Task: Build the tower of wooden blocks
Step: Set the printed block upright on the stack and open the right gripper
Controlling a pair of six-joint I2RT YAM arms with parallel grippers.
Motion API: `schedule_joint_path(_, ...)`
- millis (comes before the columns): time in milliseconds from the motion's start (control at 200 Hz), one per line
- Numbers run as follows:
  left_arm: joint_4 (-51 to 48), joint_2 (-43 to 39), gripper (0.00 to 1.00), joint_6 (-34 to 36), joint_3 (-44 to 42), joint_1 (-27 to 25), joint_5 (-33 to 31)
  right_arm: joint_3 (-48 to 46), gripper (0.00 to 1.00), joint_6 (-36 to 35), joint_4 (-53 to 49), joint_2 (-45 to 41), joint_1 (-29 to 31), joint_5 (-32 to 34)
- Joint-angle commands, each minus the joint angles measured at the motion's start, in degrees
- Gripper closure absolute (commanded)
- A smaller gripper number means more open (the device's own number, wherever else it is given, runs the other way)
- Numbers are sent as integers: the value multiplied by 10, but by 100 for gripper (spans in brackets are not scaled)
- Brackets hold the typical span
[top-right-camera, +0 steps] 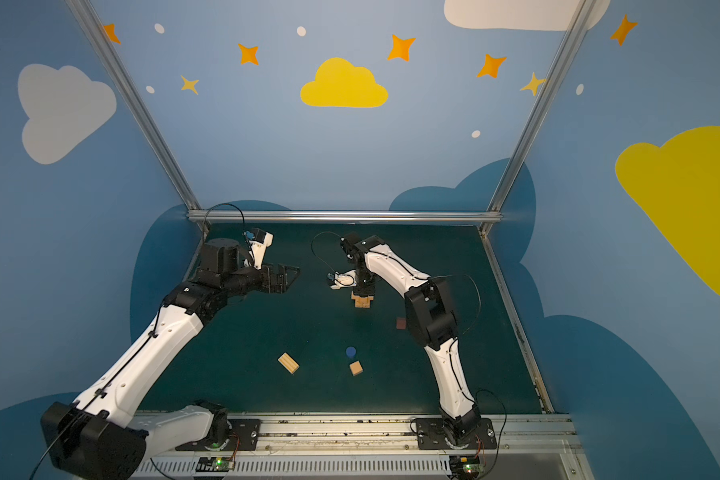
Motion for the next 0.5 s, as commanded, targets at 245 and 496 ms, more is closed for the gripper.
schedule_joint_path(245, 10, -6, 0, 12, -3, 0, 9, 14, 86, -2, -4, 7, -1, -17)
schedule_joint_path(496, 10, -8, 0, 13, -3, 0, 10, 13, 83, -2, -7, 8, -1, -20)
